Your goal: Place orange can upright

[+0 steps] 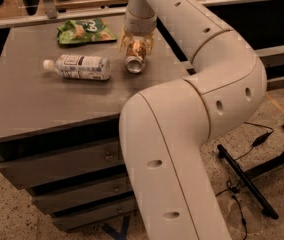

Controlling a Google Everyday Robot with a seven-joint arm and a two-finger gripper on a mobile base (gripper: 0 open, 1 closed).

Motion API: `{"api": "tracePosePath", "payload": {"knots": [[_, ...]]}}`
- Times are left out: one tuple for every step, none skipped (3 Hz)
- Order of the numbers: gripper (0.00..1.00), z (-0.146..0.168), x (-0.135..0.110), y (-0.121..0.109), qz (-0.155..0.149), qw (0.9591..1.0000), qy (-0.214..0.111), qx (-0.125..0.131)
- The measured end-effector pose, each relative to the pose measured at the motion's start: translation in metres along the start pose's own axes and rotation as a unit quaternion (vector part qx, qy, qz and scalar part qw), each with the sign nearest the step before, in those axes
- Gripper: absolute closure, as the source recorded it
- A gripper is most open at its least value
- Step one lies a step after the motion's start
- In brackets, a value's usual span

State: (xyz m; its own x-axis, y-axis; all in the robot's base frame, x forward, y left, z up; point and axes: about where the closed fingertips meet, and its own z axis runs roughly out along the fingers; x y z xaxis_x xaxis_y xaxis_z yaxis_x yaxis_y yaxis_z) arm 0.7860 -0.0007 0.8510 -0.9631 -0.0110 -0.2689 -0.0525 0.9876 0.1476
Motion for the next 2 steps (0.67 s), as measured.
{"api": "tracePosePath", "payload": {"knots": [[0.62, 0.0021, -0.0004, -0.0014, -0.001, 1.0, 0.001, 0.006], [0.85, -0.0048, -0.0037, 0.0024, -0.02, 0.9997, -0.011, 0.001]]}}
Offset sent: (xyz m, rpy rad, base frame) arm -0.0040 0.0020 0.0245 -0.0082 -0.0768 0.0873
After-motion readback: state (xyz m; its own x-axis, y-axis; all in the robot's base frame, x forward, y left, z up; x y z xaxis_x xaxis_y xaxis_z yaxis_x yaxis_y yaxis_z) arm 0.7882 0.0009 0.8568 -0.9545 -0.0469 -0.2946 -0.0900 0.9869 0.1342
